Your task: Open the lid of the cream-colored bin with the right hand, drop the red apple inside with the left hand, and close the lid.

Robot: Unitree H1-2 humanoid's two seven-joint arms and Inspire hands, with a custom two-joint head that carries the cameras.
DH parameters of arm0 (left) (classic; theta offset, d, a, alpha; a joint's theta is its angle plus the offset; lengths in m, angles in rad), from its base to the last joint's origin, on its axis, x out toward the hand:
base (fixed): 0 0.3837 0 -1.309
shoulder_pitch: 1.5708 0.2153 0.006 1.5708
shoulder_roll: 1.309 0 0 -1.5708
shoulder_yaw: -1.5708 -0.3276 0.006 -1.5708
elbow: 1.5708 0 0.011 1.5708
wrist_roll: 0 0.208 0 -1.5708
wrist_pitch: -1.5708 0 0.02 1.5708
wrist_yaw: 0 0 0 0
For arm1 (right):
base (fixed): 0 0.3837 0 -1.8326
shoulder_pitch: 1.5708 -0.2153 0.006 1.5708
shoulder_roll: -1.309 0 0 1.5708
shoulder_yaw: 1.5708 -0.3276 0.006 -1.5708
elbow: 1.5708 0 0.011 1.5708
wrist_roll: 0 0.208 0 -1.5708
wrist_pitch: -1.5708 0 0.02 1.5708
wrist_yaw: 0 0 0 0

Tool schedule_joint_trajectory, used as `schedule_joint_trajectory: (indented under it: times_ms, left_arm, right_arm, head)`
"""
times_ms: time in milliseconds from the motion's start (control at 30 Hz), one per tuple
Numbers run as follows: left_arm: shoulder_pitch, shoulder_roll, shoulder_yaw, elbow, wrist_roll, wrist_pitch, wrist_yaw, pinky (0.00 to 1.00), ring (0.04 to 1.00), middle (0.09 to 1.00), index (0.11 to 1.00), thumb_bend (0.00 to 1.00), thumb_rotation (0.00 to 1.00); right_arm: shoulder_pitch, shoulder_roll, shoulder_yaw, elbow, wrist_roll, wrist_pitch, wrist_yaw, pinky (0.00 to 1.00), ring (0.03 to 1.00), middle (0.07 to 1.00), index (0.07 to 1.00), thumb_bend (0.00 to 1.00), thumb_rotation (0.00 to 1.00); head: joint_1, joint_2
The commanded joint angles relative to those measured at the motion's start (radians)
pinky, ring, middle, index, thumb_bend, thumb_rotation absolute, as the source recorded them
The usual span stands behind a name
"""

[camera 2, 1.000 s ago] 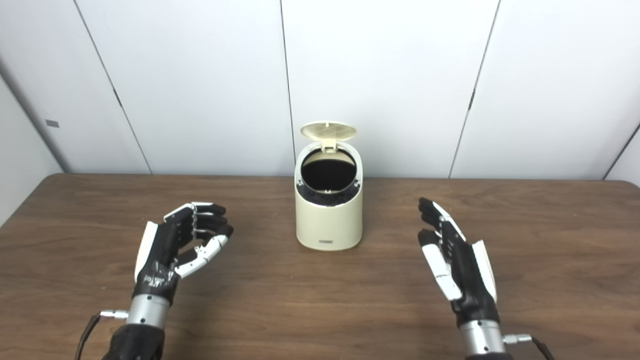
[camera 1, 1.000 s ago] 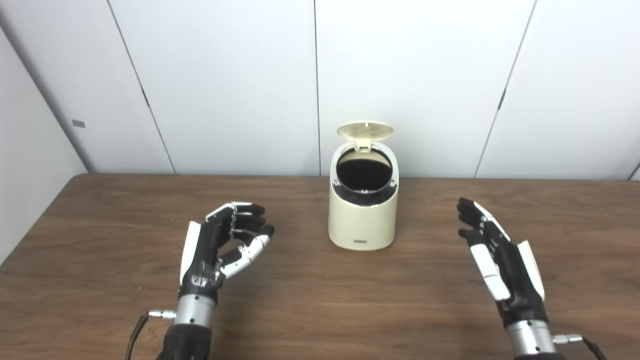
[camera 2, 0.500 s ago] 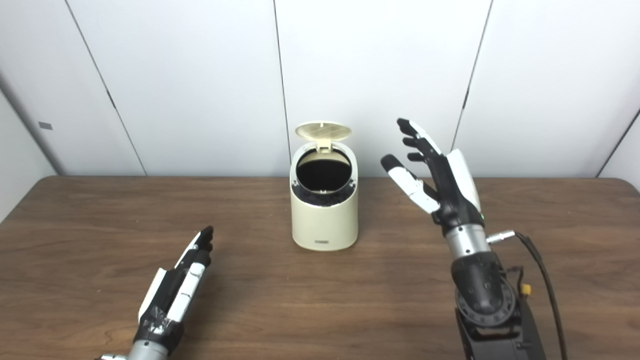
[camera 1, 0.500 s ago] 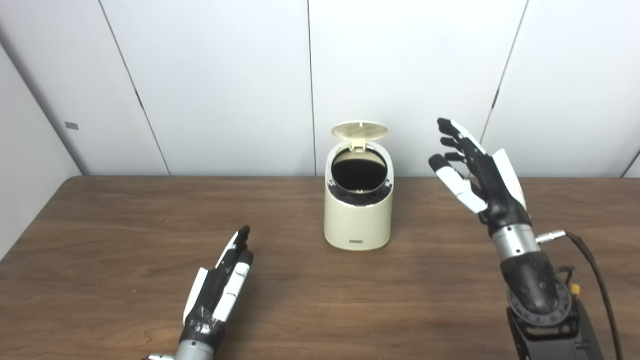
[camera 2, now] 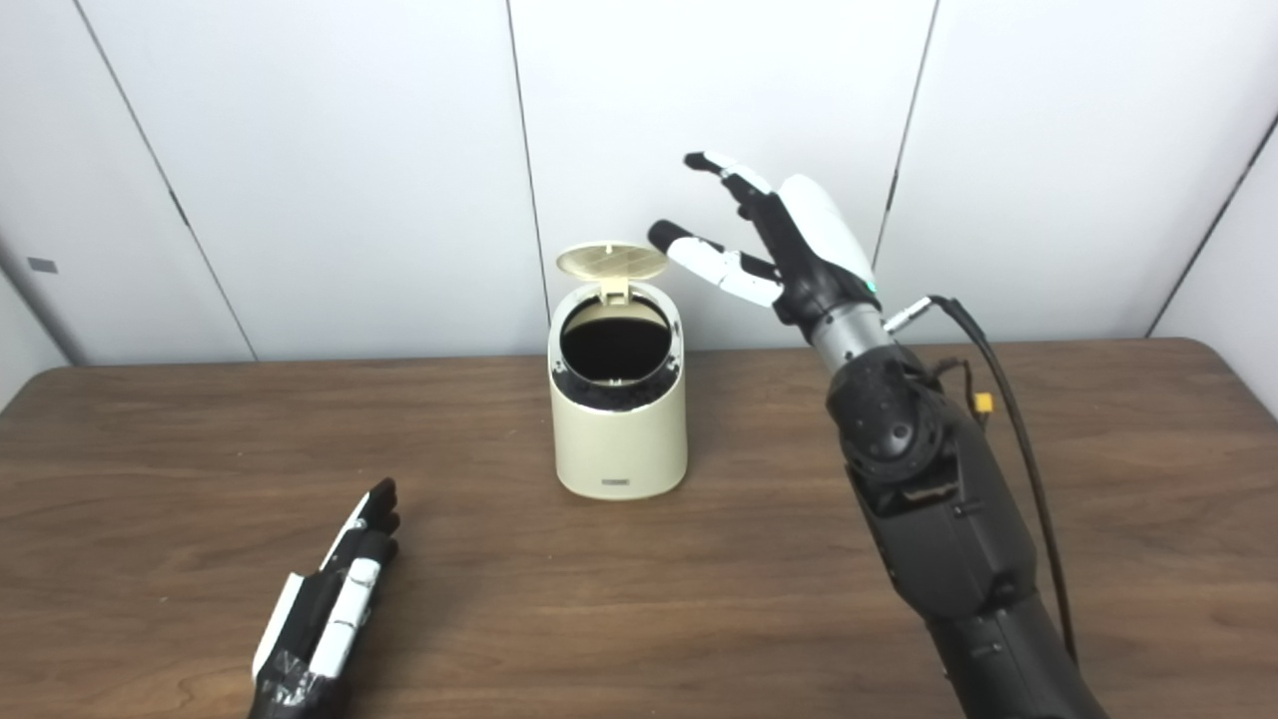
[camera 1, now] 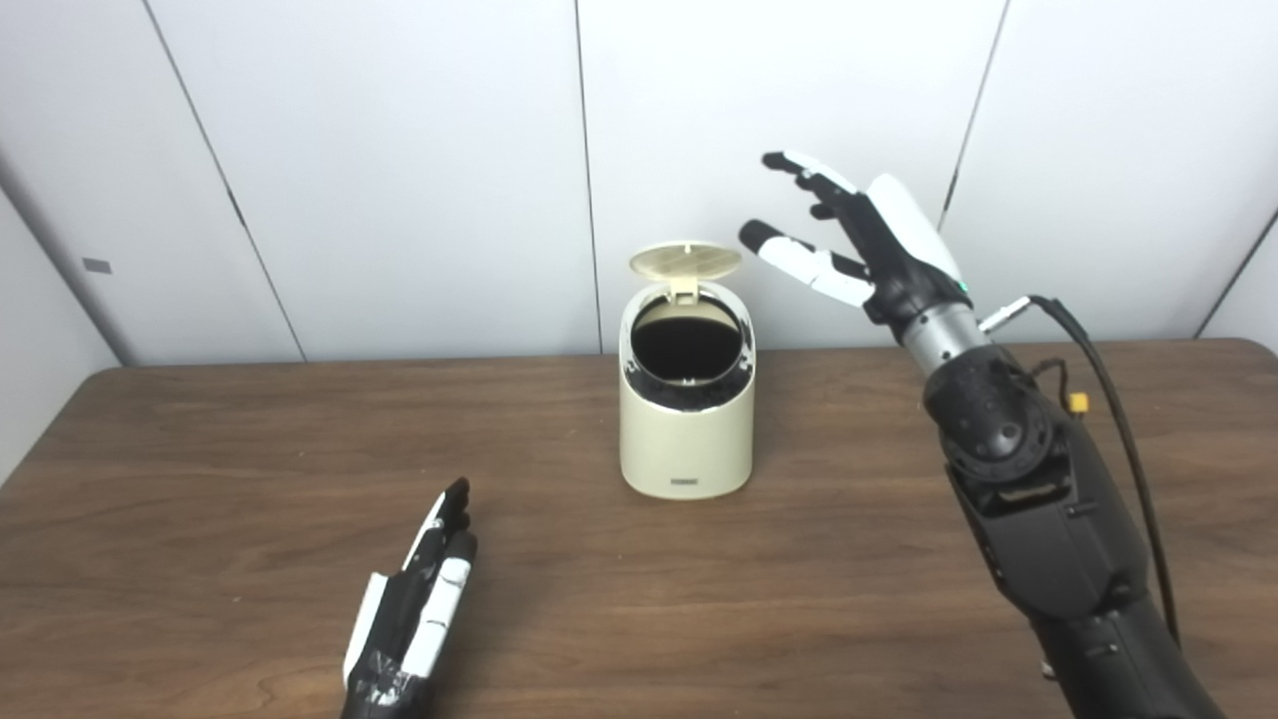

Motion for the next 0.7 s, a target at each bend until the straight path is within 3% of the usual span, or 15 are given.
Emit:
schedule_joint_trajectory:
  times_ms: [0,133,400,667]
  left_arm:
    - [0.000,-0.003,-0.001,0.005,0.004,-0.028,0.006,1.00,1.000,1.000,1.000,0.65,0.85]
    - [0.003,0.003,-0.015,0.007,0.038,-0.026,0.004,1.00,1.000,1.000,1.000,0.65,0.87]
    - [-0.001,0.000,-0.029,-0.017,0.057,-0.007,0.005,1.00,1.000,1.000,1.000,0.66,0.86]
    - [-0.006,0.002,-0.040,-0.007,0.065,-0.030,0.002,0.99,1.000,1.000,1.000,0.61,0.84]
  right_arm:
    - [-0.054,-0.012,0.018,-0.007,-0.012,-0.046,0.003,0.87,0.940,0.938,0.833,0.53,0.87]
    - [-0.047,-0.022,0.064,-0.016,-0.041,-0.044,0.033,0.88,0.947,0.945,0.818,0.55,0.93]
    - [-0.010,-0.024,0.118,-0.049,-0.111,-0.033,0.056,0.90,0.999,0.966,0.794,0.60,0.92]
    - [0.041,-0.049,0.115,-0.096,-0.121,-0.056,0.072,0.91,1.000,0.957,0.713,0.56,0.90]
  head:
    - [0.000,-0.001]
    - [0.007,-0.002]
    - [0.019,-0.001]
    - [0.018,0.005]
